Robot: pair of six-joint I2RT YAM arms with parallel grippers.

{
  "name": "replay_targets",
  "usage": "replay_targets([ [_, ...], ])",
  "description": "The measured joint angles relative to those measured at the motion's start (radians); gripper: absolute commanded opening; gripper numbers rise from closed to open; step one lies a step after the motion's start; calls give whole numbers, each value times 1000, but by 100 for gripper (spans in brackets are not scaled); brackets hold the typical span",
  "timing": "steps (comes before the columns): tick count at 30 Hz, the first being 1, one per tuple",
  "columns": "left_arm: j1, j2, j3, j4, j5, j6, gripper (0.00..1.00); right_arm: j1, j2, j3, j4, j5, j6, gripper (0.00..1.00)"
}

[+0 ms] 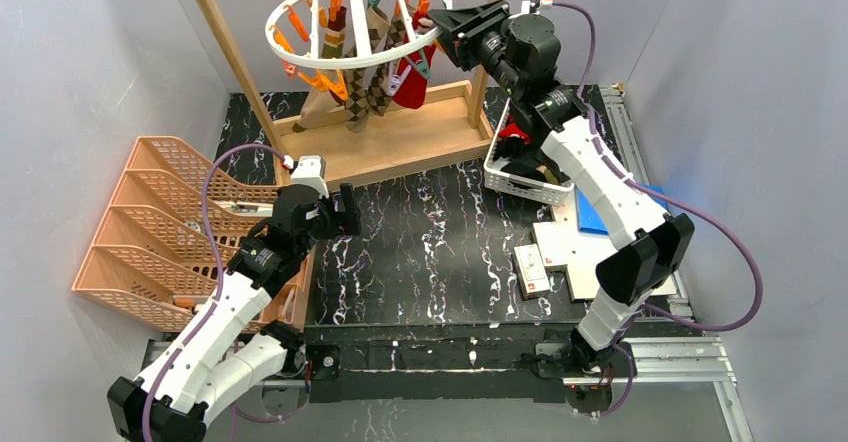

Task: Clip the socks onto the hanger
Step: Rotate the hanger at the clothesline.

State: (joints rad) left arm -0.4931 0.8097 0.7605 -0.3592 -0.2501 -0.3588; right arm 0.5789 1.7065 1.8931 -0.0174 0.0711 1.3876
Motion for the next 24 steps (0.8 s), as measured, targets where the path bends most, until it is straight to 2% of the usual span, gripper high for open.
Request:
replay_targets([
  [4,0,0,0,0,0,0,98,-17,0,13,-13,-18,1,42],
  [9,0,0,0,0,0,0,98,-28,0,15,-30,-41,-3,54],
  [16,0,0,0,0,0,0,98,-45,0,16,-44,-74,-4,61],
  [24,0,0,0,0,0,0,98,-51,0,22,-51,-111,-4,75],
])
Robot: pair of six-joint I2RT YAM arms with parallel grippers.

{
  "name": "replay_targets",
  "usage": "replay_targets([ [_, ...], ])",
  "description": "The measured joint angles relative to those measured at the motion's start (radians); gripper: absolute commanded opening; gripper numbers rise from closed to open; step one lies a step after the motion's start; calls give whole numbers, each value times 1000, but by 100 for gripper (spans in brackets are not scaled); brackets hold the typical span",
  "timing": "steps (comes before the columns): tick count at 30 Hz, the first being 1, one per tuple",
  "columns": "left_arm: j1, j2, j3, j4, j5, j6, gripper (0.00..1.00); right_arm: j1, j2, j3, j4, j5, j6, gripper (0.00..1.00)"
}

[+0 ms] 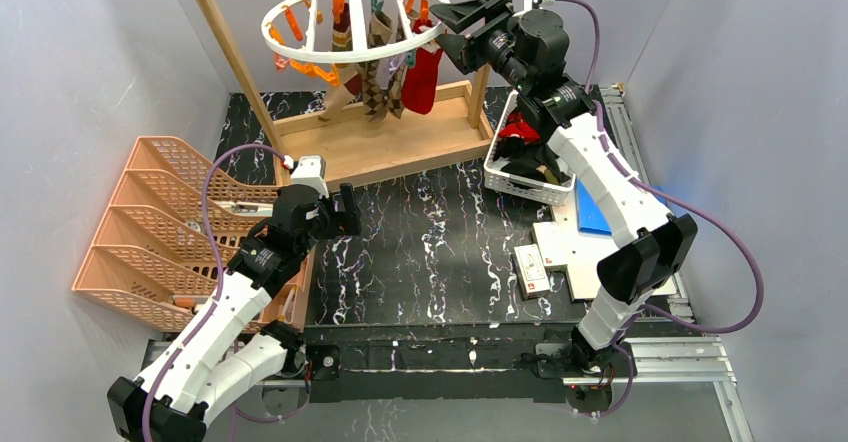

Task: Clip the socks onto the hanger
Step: Rotate the hanger at the clothesline.

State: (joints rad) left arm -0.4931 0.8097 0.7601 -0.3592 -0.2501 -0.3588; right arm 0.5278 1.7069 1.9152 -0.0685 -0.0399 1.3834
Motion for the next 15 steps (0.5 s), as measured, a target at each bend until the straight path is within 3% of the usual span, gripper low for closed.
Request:
replay_targets([
  [15,0,0,0,0,0,0,98,-11,0,0,15,-54,-4,82],
])
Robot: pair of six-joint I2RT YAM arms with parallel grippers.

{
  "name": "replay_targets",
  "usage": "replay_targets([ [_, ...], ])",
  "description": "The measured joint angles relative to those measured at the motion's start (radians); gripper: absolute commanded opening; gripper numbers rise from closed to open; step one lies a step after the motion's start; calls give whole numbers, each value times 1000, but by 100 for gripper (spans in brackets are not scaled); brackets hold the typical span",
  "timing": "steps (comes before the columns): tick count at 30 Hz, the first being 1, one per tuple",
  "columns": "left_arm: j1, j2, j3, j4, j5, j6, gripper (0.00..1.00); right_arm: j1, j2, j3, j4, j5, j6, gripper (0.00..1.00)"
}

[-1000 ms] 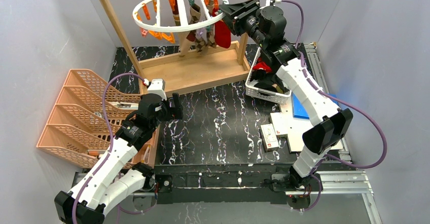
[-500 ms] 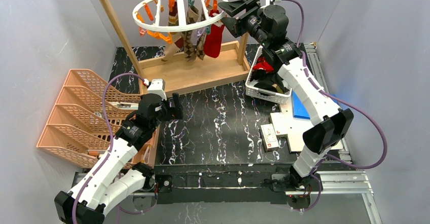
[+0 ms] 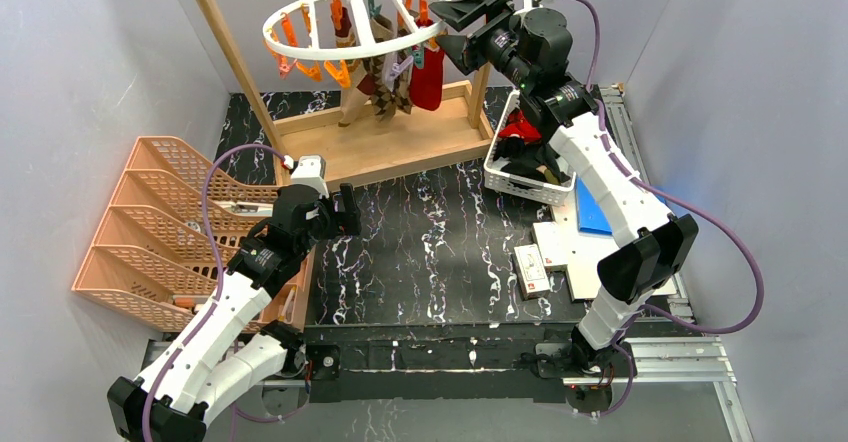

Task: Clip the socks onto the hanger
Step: Rotate the hanger at the clothesline.

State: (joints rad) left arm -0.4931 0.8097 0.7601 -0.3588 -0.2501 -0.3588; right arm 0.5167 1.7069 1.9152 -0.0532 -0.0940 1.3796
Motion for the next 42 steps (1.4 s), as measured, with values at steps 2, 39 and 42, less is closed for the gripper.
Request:
replay_targets([
  [2,0,0,0,0,0,0,98,0,0,0,0,-7,0,83],
  [39,-2,0,0,0,2,0,98,-13,-100,-98,80,-48,4,86],
  [42,-2,0,0,0,3,0,98,-13,-108,-99,80,-48,4,86],
])
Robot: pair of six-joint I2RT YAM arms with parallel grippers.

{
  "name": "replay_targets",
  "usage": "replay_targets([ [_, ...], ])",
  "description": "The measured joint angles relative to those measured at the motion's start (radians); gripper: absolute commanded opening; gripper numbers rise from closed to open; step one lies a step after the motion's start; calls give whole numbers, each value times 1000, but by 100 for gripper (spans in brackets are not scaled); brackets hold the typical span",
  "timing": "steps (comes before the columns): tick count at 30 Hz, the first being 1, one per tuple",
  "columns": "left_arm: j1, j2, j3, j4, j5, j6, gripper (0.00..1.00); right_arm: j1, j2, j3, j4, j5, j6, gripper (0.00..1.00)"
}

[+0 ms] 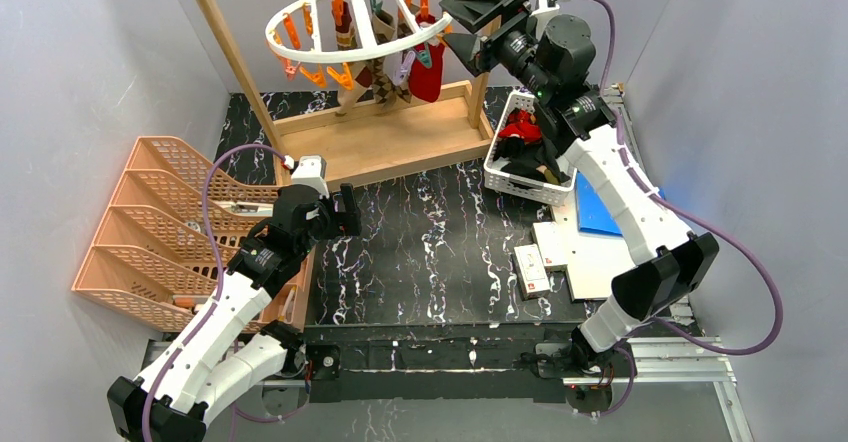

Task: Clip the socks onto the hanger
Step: Rotate the hanger at the clothesline.

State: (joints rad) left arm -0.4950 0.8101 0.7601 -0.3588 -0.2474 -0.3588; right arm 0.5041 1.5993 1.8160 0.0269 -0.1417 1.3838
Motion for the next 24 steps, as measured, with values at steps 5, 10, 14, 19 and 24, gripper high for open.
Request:
replay_targets([
  [5,0,0,0,0,0,0,98,0,-23,-31,7,0,0,86],
  [10,0,0,0,0,1,0,98,0,-40,-58,7,0,-2,86],
  [14,0,0,0,0,1,0,98,-3,-61,-80,10,0,-5,86],
  [19,0,0,0,0,2,0,99,-21,-132,-151,1,-4,-31,86],
  [24,0,0,0,0,3,0,98,-79,-271,-257,-54,-9,-145,86],
])
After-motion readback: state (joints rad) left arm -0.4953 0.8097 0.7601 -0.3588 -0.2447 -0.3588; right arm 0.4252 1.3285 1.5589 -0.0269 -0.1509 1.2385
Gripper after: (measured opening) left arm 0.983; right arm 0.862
